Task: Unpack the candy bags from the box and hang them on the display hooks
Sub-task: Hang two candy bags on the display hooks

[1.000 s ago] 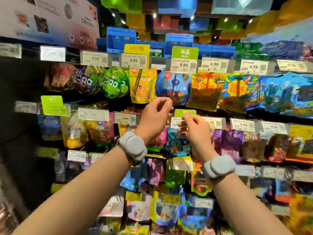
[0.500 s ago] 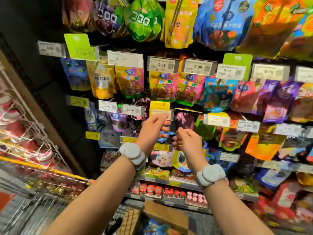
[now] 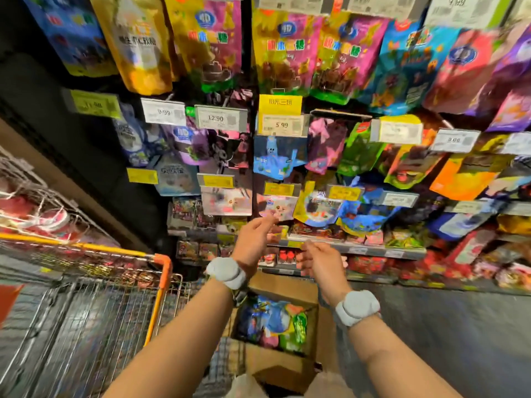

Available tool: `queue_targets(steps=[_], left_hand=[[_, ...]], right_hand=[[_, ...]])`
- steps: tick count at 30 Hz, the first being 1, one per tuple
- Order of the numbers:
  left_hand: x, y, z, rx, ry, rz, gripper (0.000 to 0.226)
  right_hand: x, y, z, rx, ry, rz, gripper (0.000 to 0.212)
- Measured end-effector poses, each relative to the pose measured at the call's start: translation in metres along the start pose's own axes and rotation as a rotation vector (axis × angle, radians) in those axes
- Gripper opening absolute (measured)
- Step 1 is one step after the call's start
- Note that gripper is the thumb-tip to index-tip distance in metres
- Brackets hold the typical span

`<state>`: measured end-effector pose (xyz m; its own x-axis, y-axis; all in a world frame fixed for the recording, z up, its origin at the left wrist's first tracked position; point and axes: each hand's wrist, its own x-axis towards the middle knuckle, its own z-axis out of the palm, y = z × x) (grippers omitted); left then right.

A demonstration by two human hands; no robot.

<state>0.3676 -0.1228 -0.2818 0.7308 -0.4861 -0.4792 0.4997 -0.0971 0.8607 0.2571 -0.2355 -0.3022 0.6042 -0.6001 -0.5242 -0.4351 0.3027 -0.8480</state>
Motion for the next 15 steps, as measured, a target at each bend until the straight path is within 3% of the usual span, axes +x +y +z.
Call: queue_targets(steps=[15], left_hand=[[-0.003,-0.156,0.002,-0.023,0.248,-0.425,0.023]], right_hand=[[0.033,0.161,-0.057,-0.083,-0.078,0.417,0.022]])
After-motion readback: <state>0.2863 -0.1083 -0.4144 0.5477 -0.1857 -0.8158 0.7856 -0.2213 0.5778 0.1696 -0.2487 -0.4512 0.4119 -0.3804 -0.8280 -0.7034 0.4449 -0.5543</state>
